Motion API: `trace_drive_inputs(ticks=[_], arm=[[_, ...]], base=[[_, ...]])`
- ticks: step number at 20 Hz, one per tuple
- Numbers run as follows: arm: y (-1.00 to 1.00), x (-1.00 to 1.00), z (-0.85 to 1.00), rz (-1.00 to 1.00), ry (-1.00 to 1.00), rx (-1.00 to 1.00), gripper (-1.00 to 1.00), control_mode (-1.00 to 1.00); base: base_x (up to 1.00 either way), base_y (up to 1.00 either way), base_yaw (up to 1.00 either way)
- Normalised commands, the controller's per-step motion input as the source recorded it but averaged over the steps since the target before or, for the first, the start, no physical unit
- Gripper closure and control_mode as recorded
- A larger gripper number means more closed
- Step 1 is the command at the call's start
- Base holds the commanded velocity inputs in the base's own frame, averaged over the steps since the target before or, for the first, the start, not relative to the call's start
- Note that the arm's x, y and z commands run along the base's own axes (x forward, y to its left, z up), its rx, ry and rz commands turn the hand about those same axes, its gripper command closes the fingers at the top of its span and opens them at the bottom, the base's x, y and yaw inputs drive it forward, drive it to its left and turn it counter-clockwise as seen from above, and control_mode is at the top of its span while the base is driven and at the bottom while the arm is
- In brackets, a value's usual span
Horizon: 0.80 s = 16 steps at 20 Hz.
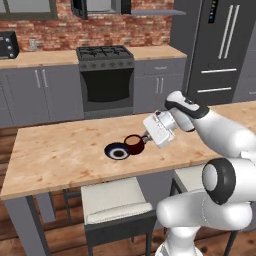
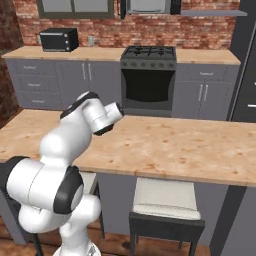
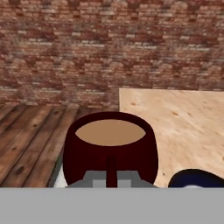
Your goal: Pick the cup of tea, navigate to the dining table, and place it on the saucer.
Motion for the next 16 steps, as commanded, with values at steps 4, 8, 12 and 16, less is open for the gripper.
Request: trace_drive_inputs(ticks=[4, 8, 12, 16], arm=[[0.12, 0.34, -0.22, -0.02, 0.00, 0.00, 1.00, -1.00], [0.03, 0.31, -0.20, -0.01, 0.00, 0.00, 1.00, -1.00], [0.00, 0.24, -0.21, 0.00, 0.00, 0.00, 1.00, -1.00], [0.00, 0.25, -0.18, 0.00, 0.00, 0.00, 1.00, -1.00]], base=[[0.00, 0.00, 0.00], [0.00, 0.00, 0.00], [0.00, 0.00, 0.00], [0.00, 0.00, 0.00]])
